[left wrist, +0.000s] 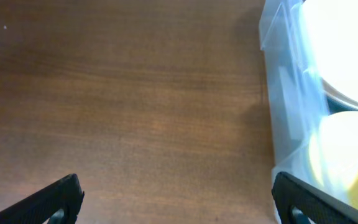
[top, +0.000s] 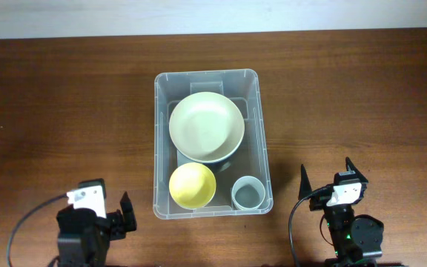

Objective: Pack container

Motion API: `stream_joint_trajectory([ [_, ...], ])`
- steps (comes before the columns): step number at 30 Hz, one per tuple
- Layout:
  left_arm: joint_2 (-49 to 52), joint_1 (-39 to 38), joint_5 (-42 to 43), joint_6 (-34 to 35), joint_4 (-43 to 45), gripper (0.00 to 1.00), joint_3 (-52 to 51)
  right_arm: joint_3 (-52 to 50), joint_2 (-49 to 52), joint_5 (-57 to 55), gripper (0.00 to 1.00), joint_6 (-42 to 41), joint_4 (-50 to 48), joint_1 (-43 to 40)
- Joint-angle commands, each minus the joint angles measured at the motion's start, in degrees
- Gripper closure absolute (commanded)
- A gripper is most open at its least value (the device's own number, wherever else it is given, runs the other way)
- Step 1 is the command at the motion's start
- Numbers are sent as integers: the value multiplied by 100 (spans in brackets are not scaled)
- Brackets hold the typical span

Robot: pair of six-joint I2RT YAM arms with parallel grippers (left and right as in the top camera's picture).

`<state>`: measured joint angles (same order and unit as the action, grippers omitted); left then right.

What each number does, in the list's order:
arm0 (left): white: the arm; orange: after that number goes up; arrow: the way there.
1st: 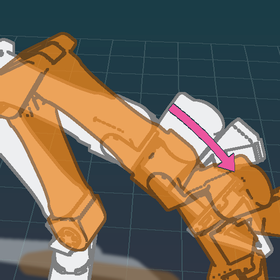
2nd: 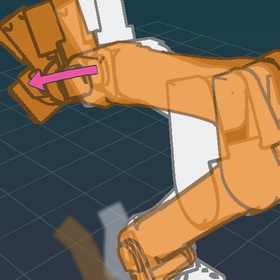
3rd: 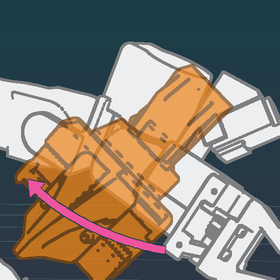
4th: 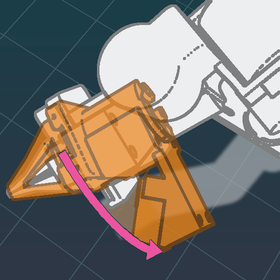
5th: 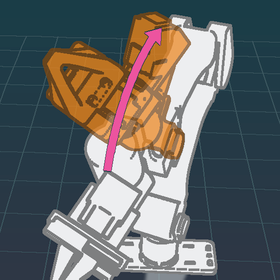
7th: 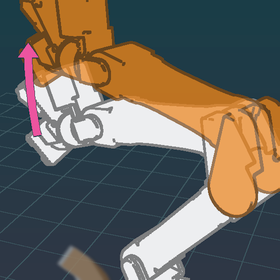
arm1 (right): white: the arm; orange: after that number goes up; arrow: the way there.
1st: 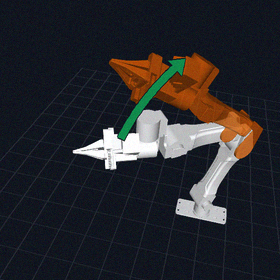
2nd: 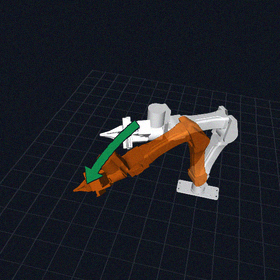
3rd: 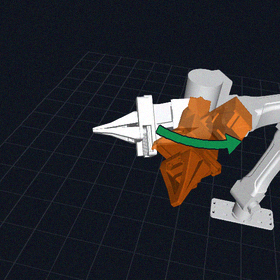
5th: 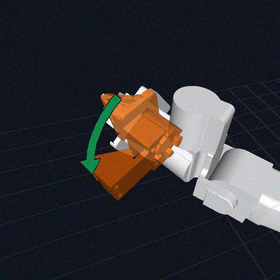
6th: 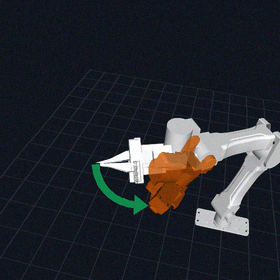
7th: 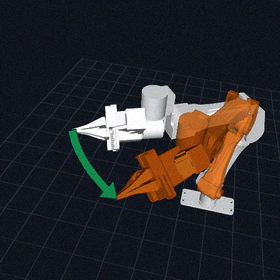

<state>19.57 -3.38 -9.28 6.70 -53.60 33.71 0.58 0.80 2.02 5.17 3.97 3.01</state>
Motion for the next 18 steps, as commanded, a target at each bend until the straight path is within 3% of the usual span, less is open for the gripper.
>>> stream_joint_trajectory([
  [1, -581, 7, -66, 0, 328, 0, -588, -26, -59, 76, 1, 39, 31, -42],
  [10, -1510, 7, -39, -765, 2229, 1, -1818, -26, -59, 76, 1, 39, 31, -42],
  [18, -1926, 179, 881, -1716, 3910, 1, -2662, -26, -59, 76, 1, 39, 31, -42],
])
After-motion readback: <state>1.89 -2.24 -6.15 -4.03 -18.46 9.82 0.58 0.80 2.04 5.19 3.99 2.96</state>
